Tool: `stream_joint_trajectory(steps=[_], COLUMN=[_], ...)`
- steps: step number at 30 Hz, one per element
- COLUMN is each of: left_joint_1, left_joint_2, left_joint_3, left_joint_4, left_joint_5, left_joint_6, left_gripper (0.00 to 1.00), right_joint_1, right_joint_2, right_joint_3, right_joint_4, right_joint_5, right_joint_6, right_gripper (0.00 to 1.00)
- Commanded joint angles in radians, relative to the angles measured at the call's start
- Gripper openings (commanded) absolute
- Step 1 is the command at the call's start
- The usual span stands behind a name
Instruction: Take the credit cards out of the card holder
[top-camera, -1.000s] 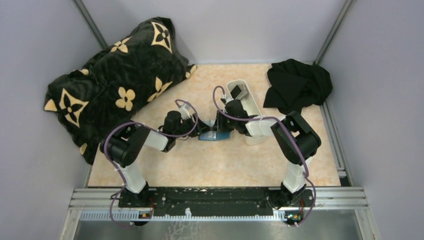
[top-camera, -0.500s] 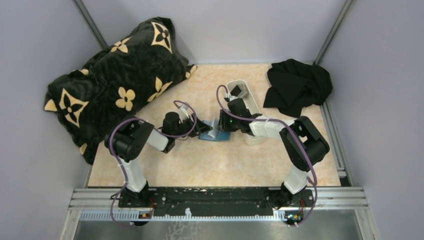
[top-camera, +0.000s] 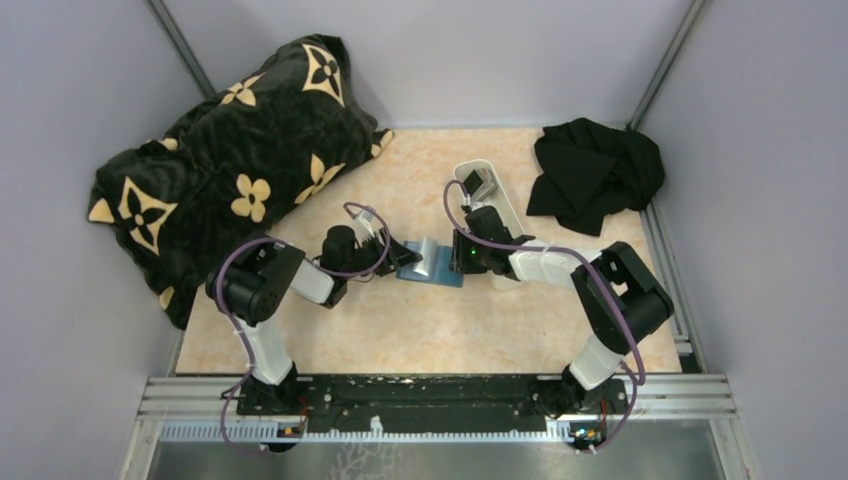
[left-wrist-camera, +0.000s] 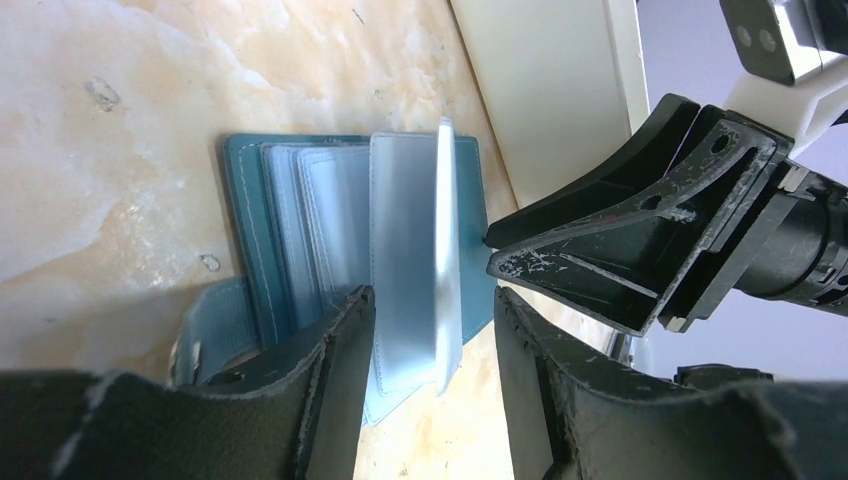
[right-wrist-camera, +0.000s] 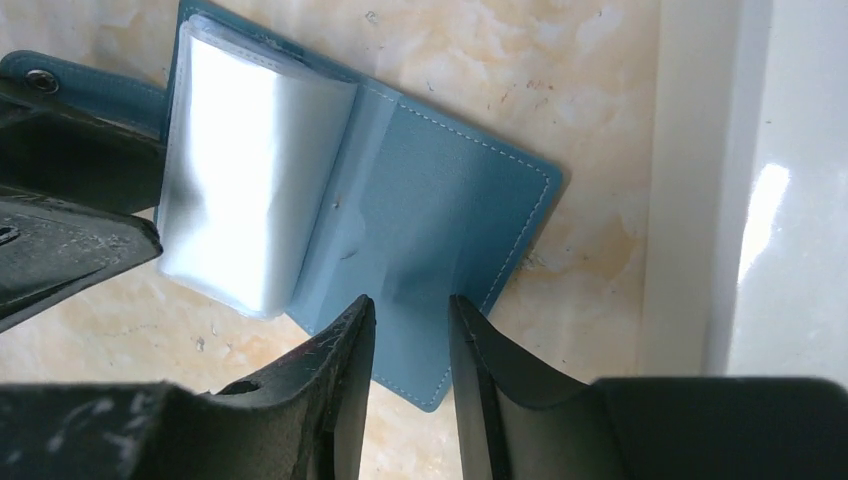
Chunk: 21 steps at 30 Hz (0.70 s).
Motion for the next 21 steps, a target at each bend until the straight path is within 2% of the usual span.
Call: stream_joint_trajectory(steps=[1,6,15,21], left_joint_1=[0.008,0.007,0.008,0.008], left_joint_2=[-0.063,-0.147,-0.182,-0.269], left_joint_3=[-0.027,-0.036,-0.051,-0.047], left_joint_4=[-0.16,-0.194,-0.235,-0.306], left_joint_5=[-0.02,-0.018,-0.058,-0.09], left_joint_6=[0.054,0.058,0.081,0.111], left_gripper=[0.55,0.56,0.56,0.56], right_joint_1=[-0.003,-0.003,-0.003,-0.002], right_joint_2=[0.018,0.064,0.075,0.085], right_joint_3=[-0.003,-0.004,-0.014,-0.023], right_joint_4=[0.07,0.084,0.099,0.121], right_joint_5=[-0.03,-0.036,-0.042,-0.06], right_joint_6=[0.006,0.008,0.008,0.015], right_gripper=[0.32,0.26,0.26,0.26])
